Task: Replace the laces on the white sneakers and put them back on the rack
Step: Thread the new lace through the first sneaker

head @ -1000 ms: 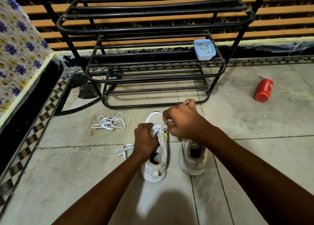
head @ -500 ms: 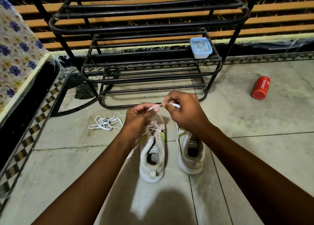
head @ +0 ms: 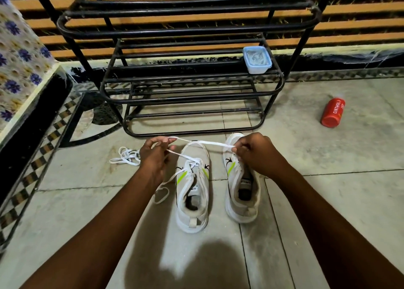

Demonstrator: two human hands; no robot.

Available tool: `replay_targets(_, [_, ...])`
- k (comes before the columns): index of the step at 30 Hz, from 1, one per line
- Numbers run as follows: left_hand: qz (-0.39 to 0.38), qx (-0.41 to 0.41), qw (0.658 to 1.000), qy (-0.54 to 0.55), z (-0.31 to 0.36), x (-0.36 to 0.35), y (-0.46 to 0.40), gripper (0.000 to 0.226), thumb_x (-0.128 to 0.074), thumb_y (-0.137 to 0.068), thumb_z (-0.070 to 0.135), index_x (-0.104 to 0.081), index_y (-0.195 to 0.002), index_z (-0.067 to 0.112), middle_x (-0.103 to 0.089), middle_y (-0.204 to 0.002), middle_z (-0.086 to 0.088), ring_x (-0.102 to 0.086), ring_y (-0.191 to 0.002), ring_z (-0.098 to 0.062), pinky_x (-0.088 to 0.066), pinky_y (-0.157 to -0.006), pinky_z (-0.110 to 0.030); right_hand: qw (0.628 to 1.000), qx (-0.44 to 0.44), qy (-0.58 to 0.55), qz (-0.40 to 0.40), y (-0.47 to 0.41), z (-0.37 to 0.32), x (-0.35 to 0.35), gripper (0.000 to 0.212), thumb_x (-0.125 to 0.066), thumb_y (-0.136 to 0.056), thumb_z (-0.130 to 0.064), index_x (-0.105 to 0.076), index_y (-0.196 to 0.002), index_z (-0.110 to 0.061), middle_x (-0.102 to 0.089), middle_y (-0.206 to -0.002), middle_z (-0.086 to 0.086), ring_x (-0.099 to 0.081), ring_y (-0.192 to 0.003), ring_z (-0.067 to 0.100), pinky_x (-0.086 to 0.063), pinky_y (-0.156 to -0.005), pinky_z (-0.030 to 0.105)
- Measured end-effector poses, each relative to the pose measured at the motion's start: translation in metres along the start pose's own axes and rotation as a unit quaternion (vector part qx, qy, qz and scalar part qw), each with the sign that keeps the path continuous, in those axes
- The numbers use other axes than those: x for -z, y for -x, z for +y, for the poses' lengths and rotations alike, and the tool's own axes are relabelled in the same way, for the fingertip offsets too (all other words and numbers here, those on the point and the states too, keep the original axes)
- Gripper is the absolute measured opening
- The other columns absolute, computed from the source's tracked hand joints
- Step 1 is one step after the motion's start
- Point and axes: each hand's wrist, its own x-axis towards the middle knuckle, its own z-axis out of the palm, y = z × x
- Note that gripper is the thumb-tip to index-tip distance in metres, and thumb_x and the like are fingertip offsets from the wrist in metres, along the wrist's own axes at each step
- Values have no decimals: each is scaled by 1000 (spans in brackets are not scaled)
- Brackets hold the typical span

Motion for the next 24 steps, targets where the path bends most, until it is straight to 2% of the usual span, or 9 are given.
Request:
replay_targets(3, [-2, 2, 1000, -17, -3, 8, -7, 20, -65, -99, 8, -59, -86, 22, -79, -95, -5, -62, -62, -11, -42, -51, -22, 1000, -30, -4, 3, 4, 9, 1, 26, -65, -94, -15, -69, -67, -14, -61, -56, -4, -56, -52, -3, -37, -54, 5])
replay_targets(6, [-20, -11, 999, -48, -3, 9, -6, 13, -73, -93, 5, -68, -91, 16, -78, -86, -5, -65, -71, -15, -52, -61, -22, 999, -40, -2, -2, 6, 9, -5, 27, -66, -94, -21, -69, -67, -17, -63, -60, -3, -57, -60, 1, -38, -56, 8])
replay_targets(9, [-33, -62, 974, -214, -12, 11, -3, 24, -80, -86, 4, -71, -104, 17, -75, -103, -9, -68, -81, -15, -55, -70, -23, 1000, -25, 5, -16, 3, 4, -15, 29, -61, -85, -47, -72, -62, -33, -68, -72, -6, -63, -86, 16, -50, -79, 33])
replay_targets(11, [-38, -106, 938, -329, -21, 14, 6, 41, -85, -80, 11, -66, -114, 22, -68, -118, -3, -64, -104, -14, -54, -92, -30, 1000, 6, 17, -24, 2, -2, -22, 30, -59, -82, -55, -69, -59, -39, -69, -77, -7, -62, -95, 20, -51, -84, 41])
replay_targets(13, [-50, -160, 898, -406, -28, 17, 27, 59, -87, -74, 18, -60, -126, 23, -58, -125, 5, -54, -116, -9, -48, -103, -32, 999, 26, -8, -17, 2, -10, -30, 31, -67, -91, -39, -65, -60, -34, -68, -73, -5, -62, -83, 13, -48, -77, 29])
replay_targets(16, [-81, -203, 882, -417, -37, 23, 56, 67, -78, -61, 28, -58, -125, 21, -52, -129, 5, -55, -117, -12, -49, -104, -32, 997, 33, -65, 25, 4, -22, -43, 22, -71, -93, -25, -69, -72, -21, -62, -56, -13, -58, -63, 1, -40, -61, 15])
replay_targets(20, [-70, -268, 842, -463, -49, 31, 72, 78, -79, -63, 29, -48, -134, 21, -34, -127, 6, -48, -120, -19, -47, -99, -32, 971, -42, -229, 49, 9, -30, -60, 12, -71, -90, -5, -68, -79, -5, -70, -61, 1, -72, -56, 24, -52, -49, 22])
replay_targets(22, [-73, -281, 844, -450, -52, 33, 75, 81, -82, -62, 28, -39, -131, 26, -40, -121, 3, -50, -110, -17, -49, -89, -31, 951, -71, -295, 49, 10, -38, -65, 6, -66, -89, 8, -69, -85, 4, -74, -71, 15, -75, -63, 30, -61, -54, 30])
replay_targets(24, [-77, -268, 840, -464, -53, 33, 72, 68, -82, -65, 28, -40, -118, 30, -51, -110, 1, -56, -98, -18, -51, -80, -34, 937, -85, -335, 39, 11, -43, -71, 8, -62, -87, 17, -67, -91, 13, -71, -78, 27, -71, -64, 33, -62, -58, 31])
